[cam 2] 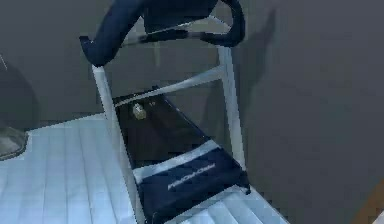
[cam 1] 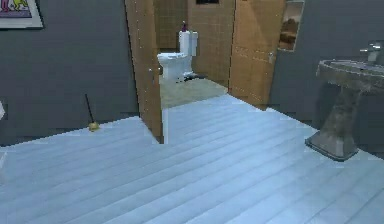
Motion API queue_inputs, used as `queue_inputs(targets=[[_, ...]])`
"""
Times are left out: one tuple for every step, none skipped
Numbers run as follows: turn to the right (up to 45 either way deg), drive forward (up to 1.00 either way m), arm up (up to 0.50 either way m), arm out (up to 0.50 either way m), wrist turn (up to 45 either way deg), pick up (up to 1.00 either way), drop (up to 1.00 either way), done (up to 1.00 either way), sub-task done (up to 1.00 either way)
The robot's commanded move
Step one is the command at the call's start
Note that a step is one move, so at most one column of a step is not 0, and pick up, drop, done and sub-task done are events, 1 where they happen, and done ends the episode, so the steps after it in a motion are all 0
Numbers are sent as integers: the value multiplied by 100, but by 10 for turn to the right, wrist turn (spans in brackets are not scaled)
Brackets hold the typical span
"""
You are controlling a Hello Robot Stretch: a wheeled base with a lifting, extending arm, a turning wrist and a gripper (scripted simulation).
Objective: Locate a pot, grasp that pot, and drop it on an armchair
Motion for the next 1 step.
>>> queue_inputs(targets=[[0, 100, 0, 0, 0, 0, 0, 0, 0]])
